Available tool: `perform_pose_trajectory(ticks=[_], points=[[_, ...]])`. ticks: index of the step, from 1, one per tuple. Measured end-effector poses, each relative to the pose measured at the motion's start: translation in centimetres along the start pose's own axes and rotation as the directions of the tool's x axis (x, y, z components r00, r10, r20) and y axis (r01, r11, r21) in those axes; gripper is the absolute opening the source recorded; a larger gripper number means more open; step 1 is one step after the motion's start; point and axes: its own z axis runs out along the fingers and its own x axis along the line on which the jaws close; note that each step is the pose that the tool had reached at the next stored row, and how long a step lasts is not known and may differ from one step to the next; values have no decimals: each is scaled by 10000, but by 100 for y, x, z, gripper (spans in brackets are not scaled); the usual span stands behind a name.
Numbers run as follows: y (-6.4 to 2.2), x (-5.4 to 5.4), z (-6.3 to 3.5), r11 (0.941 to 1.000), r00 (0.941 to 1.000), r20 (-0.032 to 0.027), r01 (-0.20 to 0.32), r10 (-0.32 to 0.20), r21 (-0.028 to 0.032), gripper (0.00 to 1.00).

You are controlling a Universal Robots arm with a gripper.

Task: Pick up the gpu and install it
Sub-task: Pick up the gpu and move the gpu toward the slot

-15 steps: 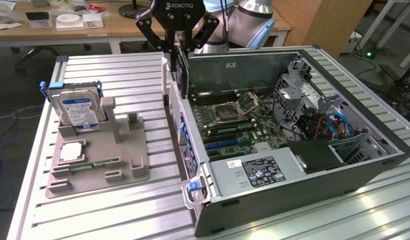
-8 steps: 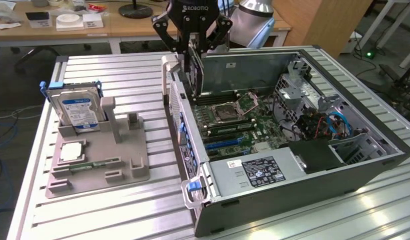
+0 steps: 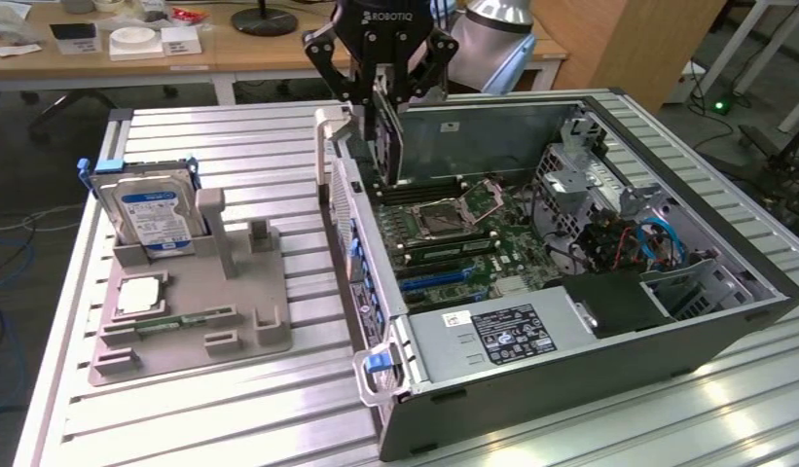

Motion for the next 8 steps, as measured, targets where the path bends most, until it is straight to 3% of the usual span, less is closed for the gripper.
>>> perform_pose_trajectory(ticks=[8], points=[[10, -297, 22, 10000, 10000, 2, 1, -1, -34, 28]])
